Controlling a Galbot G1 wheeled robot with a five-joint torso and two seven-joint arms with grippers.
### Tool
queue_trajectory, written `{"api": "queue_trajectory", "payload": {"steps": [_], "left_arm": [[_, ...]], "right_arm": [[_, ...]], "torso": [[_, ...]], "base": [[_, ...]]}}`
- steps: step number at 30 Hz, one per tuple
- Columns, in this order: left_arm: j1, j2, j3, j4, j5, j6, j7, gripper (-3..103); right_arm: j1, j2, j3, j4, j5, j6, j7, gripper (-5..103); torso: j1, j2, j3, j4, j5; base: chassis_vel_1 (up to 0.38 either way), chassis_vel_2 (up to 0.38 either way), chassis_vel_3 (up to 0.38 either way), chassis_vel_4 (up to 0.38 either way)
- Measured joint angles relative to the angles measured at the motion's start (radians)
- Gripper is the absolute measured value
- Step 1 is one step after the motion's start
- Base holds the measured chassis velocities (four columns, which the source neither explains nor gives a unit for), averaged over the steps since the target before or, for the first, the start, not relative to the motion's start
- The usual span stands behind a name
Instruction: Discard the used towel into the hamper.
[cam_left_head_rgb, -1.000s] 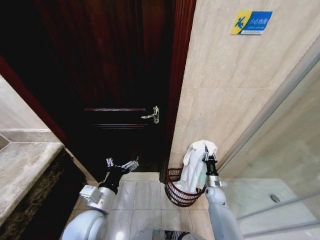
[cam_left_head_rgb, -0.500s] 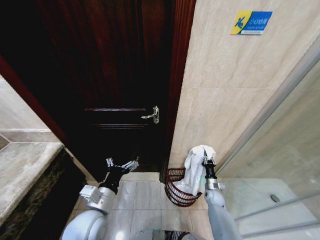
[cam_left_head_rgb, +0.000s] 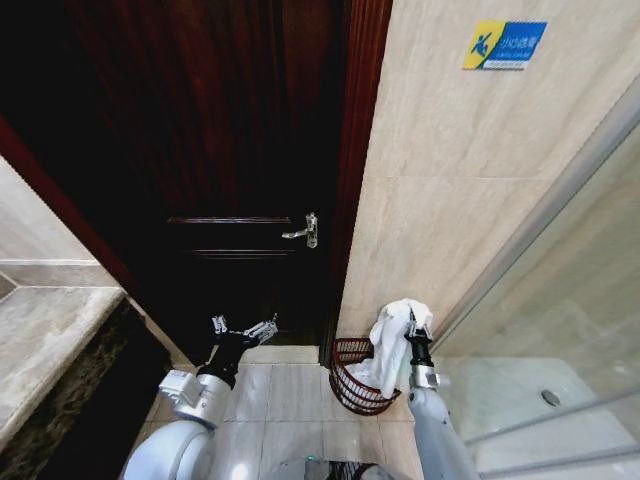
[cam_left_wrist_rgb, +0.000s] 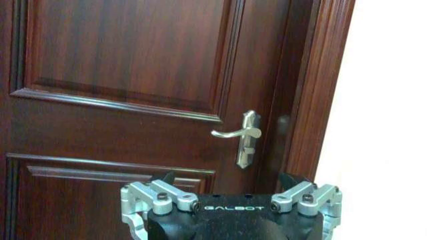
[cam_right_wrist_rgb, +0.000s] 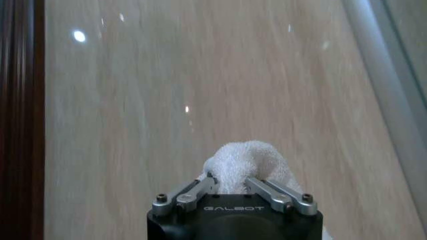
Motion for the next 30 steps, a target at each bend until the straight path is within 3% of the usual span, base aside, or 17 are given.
{"api": "queue_trajectory", "payload": {"steps": [11,30], "left_arm": [[0.0,0.0,0.0,0.0,0.0,0.0,0.0,100],[0.0,0.0,0.0,0.0,0.0,0.0,0.0,100]], "right_arm": [[0.07,0.015,0.011,-0.196,-0.005,0.0,0.015,8],[0.066,0.038,0.012,-0.317,-0.032,0.0,-0.015,8]], "torso": [[0.0,0.0,0.0,0.0,-0.0001],[0.0,0.0,0.0,-0.0001,-0.0002]], "base": [[0.0,0.0,0.0,0.0],[0.0,0.0,0.0,0.0]]}}
